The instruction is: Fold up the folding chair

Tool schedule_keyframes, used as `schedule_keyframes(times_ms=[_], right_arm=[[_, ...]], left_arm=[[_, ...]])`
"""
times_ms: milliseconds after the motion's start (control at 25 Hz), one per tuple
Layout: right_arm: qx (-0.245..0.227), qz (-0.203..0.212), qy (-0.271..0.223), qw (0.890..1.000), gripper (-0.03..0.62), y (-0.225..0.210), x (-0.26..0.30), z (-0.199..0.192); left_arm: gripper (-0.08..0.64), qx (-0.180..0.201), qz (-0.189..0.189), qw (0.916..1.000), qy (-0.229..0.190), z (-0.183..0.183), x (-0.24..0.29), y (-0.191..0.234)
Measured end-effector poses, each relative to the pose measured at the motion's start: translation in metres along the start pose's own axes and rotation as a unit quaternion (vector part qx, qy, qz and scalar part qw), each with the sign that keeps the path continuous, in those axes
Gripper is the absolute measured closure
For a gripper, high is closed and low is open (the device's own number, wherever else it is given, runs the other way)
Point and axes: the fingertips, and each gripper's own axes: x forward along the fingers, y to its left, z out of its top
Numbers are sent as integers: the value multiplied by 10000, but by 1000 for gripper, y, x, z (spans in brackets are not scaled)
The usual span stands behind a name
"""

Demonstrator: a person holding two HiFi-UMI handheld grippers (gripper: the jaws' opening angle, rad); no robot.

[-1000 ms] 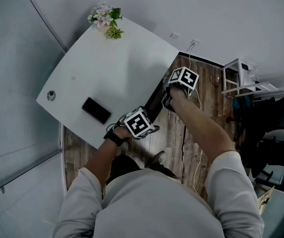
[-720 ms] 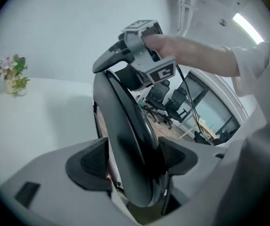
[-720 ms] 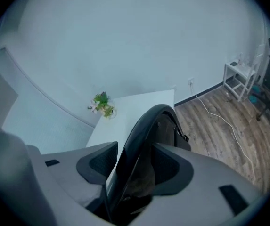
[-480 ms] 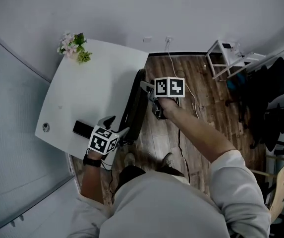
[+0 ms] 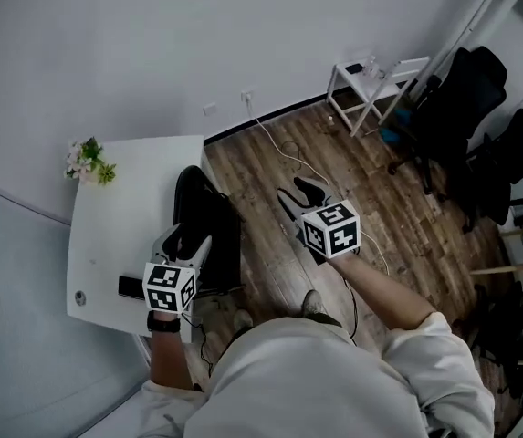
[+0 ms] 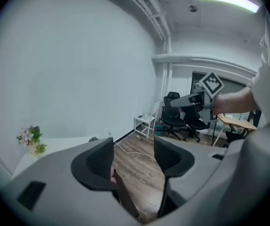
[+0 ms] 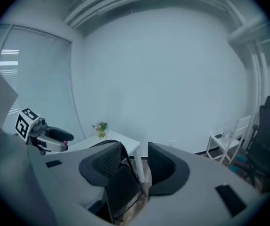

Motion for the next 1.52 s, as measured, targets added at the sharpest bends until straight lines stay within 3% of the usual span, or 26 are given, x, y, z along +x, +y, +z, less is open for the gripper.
schedule_keyframes(times_ms=[280, 680, 880, 1200, 1520], right_arm=[[-442, -506, -640, 9957, 434, -46, -117, -6], [-756, -1334, -1220, 9806, 526, -82, -239, -24], [-656, -1573, -1405, 9753, 575, -89, -272, -37], [-573, -1696, -1558, 9714, 578, -92, -300, -51], [-489, -1702, -1644, 9704, 578, -88, -307, -60]], left_arm=[[345, 321, -488, 9977, -353, 49, 30, -91], [507, 472, -716, 9939, -689, 67, 37, -180], [549, 448, -704, 9936, -756, 69, 36, -196], [552, 718, -922, 9909, -661, 54, 29, -231], [552, 748, -1015, 9903, -576, 44, 23, -244]])
